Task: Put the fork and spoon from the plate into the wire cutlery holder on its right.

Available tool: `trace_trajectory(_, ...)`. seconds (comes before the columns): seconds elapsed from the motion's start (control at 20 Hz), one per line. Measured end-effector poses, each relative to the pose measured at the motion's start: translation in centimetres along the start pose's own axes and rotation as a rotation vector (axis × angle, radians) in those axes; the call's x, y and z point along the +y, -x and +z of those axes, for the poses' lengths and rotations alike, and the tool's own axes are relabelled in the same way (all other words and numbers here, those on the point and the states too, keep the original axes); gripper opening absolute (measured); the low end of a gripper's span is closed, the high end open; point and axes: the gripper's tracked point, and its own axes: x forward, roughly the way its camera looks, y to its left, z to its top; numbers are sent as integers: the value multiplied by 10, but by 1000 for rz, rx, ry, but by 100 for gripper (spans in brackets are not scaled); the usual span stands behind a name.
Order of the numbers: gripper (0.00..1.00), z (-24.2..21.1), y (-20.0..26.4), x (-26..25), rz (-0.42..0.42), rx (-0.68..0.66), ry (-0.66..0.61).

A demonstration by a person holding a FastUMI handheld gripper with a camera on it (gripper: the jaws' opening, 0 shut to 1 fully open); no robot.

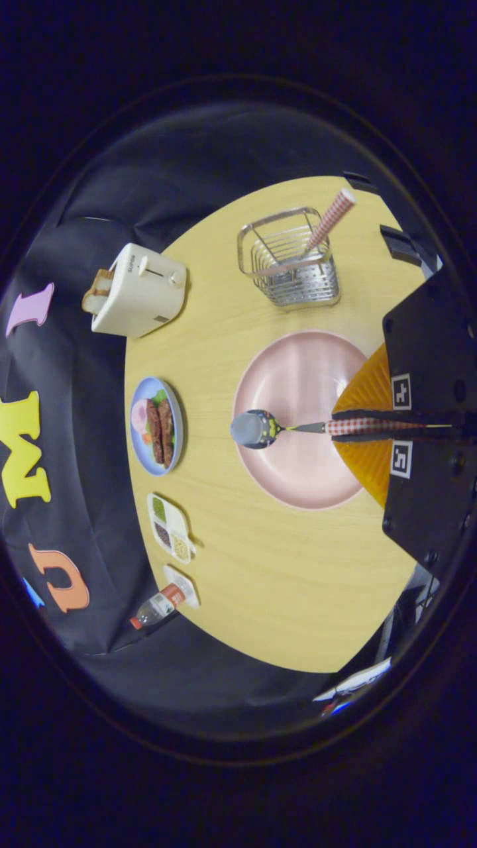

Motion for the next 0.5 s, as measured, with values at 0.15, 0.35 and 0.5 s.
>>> trace_trajectory(0.15, 2, 35, 41, -21, 21, 11, -2)
trace_trajectory(0.35, 2, 61, 79, -65, -6, 61, -20)
trace_trajectory(0.5, 2, 54, 92, -92, -2, 169, -64)
